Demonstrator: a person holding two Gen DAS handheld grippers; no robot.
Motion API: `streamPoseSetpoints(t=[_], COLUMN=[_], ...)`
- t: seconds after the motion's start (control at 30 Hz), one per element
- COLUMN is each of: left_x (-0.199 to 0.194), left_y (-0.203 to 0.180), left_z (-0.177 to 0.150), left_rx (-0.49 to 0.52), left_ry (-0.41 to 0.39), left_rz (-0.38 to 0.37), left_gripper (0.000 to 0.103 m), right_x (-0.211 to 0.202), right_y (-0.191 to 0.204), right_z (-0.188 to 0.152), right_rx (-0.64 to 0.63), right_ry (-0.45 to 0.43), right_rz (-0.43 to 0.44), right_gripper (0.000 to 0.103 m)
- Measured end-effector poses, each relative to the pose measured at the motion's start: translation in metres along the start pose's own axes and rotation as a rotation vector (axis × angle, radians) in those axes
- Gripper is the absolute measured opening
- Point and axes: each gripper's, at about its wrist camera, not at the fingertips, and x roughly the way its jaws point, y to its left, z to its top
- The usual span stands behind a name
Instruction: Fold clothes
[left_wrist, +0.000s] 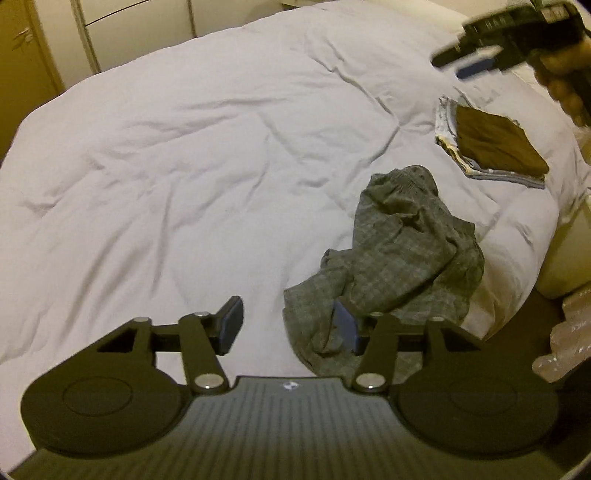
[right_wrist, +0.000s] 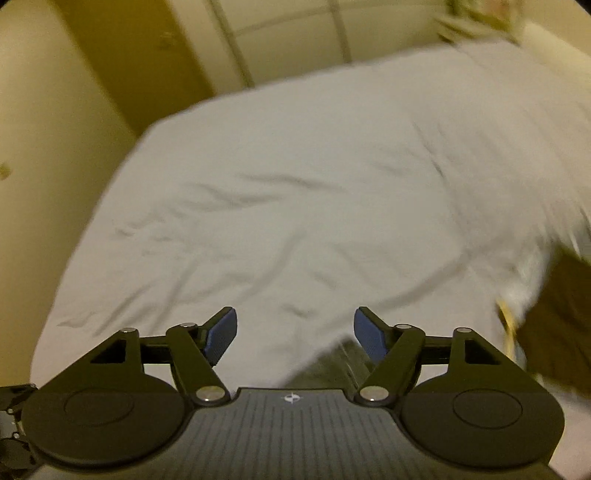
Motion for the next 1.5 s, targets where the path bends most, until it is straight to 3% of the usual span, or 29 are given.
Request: streamPoseSetpoints(t=[0.2,0.37,0.47,0.6,0.7,0.77,0.83,0.9,0.97,1.03,1.07,1.17,1.37,1.5], left_x=[0.038,0.078,0.096,0.115,0.143,0.166,0.191,0.218,0.239,0.255,0.260,0.249,0.162,0.107], left_y=[-0.018,-0.054,-0.091,-0.158,-0.220,-0.255,-0.287,-0.312,-0.330,-0.343,-0.346,-0.327,-0.230,-0.140], left_z=[0.012,0.047,0.065,0.070,0.065,0.060,0.054,0.051,0.048,0.045,0.043,0.043,0.058,0.058], left_rx=[0.109,0.302,0.403,0.432,0.414,0.374,0.328,0.299,0.287,0.291,0.298,0.253,0.078,-0.040], left_ry=[0.000,-0.022,-0.045,-0.056,-0.031,0.006,0.037,0.081,0.113,0.128,0.129,0.114,0.027,-0.016], left_rz=[-0.143,-0.231,-0.263,-0.343,-0.380,-0.349,-0.255,-0.170,-0.077,0.007,0.042,0.031,0.036,0.170], left_gripper=[0.061,0.061,0.061,0.058,0.042,0.038,0.039,0.044,0.056,0.052,0.040,0.009,0.004,0.004], right_x=[0.024,0.048,0.054,0.041,0.033,0.029,0.028,0.028,0.028,0.029,0.030,0.035,0.056,0.078], right_y=[-0.035,-0.047,-0.075,-0.114,-0.136,-0.150,-0.160,-0.169,-0.180,-0.193,-0.199,-0.209,-0.194,-0.164], right_z=[-0.073,-0.126,-0.142,-0.145,-0.143,-0.142,-0.137,-0.134,-0.132,-0.132,-0.132,-0.128,-0.118,-0.105], right_rx=[0.099,0.109,0.232,0.337,0.322,0.297,0.232,0.173,0.136,0.122,0.121,0.123,0.118,0.080], right_ry=[0.137,0.221,0.219,0.182,0.195,0.221,0.252,0.266,0.277,0.285,0.290,0.293,0.270,0.234], right_rz=[-0.169,-0.204,-0.191,-0.212,-0.195,-0.175,-0.158,-0.154,-0.149,-0.144,-0.140,-0.122,-0.047,0.017], right_gripper=[0.074,0.074,0.069,0.068,0.068,0.068,0.068,0.069,0.069,0.069,0.069,0.069,0.069,0.069])
